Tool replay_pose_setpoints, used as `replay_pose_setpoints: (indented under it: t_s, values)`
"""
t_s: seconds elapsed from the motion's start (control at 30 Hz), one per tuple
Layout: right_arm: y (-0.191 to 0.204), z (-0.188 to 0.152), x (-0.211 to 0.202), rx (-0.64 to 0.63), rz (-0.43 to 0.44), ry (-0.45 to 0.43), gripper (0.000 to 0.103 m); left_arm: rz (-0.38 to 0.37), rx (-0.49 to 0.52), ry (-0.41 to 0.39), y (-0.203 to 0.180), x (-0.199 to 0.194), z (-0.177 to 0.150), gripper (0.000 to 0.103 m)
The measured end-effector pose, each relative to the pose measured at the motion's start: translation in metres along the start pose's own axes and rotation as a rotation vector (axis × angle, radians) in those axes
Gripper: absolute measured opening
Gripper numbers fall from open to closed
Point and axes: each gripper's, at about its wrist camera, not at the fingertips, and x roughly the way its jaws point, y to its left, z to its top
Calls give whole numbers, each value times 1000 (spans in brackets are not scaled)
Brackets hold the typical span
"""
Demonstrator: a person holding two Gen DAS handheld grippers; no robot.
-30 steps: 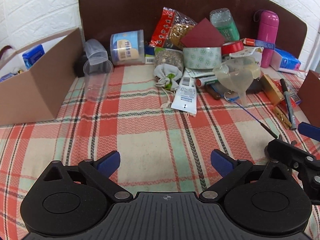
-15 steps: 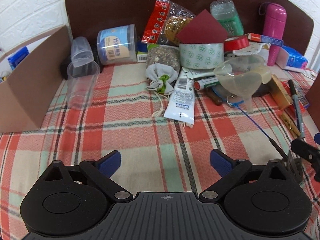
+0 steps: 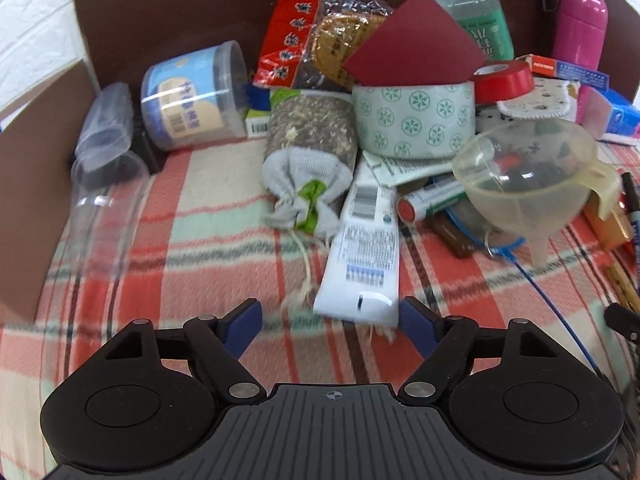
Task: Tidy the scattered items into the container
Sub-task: 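Grasp white tube with left tool while right tool grasps dark grey claw clip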
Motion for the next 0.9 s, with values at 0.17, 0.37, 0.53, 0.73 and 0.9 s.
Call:
replay_pose_setpoints:
  t_s: [0.17, 0.37, 0.53, 0.73, 0.9]
  values:
    - [-1, 2, 5, -7, 9, -5, 47, 2, 18, -6, -4, -4, -4, 63]
    - [0, 4, 0, -8, 46, 17, 34, -1, 38, -12, -8, -13, -12, 45]
    - [2, -2, -12, -2, 130, 45, 31, -3, 55, -16, -12, -20, -19, 44]
    - [7, -13, -33, -7, 206, 78, 31, -49, 70, 17, -3, -47, -50, 44]
    - [4, -21, -54, 34, 180, 69, 39, -69, 72, 33, -2, -66, -71, 67]
